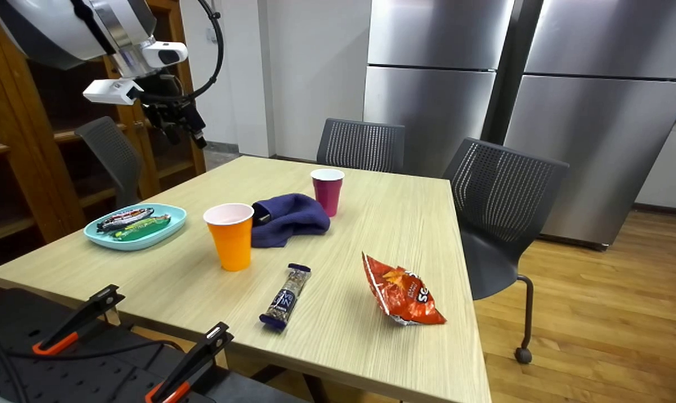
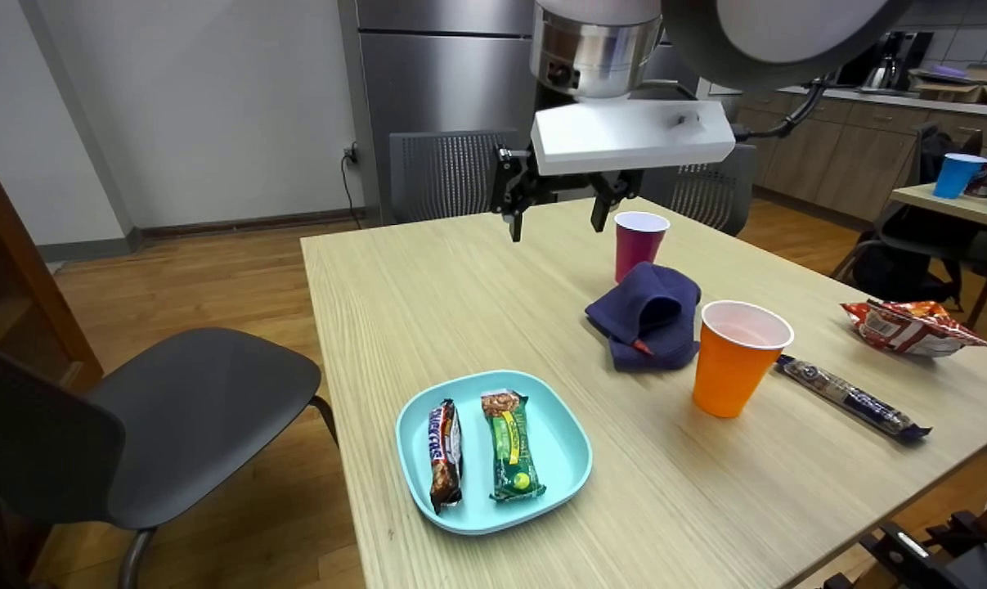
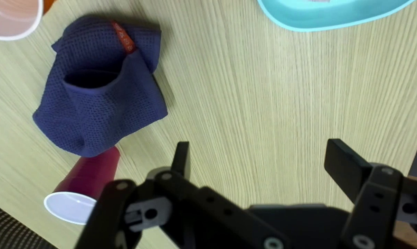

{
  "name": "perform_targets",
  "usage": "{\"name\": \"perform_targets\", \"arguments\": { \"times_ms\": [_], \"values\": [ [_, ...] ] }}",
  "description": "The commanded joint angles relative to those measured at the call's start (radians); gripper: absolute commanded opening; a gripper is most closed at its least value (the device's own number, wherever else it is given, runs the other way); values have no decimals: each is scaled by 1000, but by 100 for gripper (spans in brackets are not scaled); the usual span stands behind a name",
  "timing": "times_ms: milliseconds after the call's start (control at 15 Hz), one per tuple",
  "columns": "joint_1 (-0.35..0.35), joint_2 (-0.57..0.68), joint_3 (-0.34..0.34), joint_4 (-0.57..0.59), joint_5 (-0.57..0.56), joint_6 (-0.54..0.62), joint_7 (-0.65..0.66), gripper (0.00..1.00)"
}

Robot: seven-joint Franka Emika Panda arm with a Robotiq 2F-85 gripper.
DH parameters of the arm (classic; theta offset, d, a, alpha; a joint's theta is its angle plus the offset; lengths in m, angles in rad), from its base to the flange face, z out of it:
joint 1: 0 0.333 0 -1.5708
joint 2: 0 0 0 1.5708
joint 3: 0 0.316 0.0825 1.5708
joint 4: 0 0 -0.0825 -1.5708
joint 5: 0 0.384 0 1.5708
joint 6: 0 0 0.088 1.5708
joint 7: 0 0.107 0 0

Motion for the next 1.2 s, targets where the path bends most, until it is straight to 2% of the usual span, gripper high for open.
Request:
{"name": "perform_targets", "arguments": {
  "times_ms": [0,267,400,467,533,800,1133],
  "values": [
    [-90,-1,92,4,-25,-9,16,100],
    [-90,1,92,4,-25,-9,16,100],
    [-94,-29,97,-2,-45,-44,28,100],
    [-30,-47,27,-18,-42,-43,18,100],
    [-126,-70,114,-30,-67,-55,21,100],
    [-237,-158,171,-88,-51,-52,-82,100],
    [-384,-261,204,-174,209,-50,-478,100]
  ]
}}
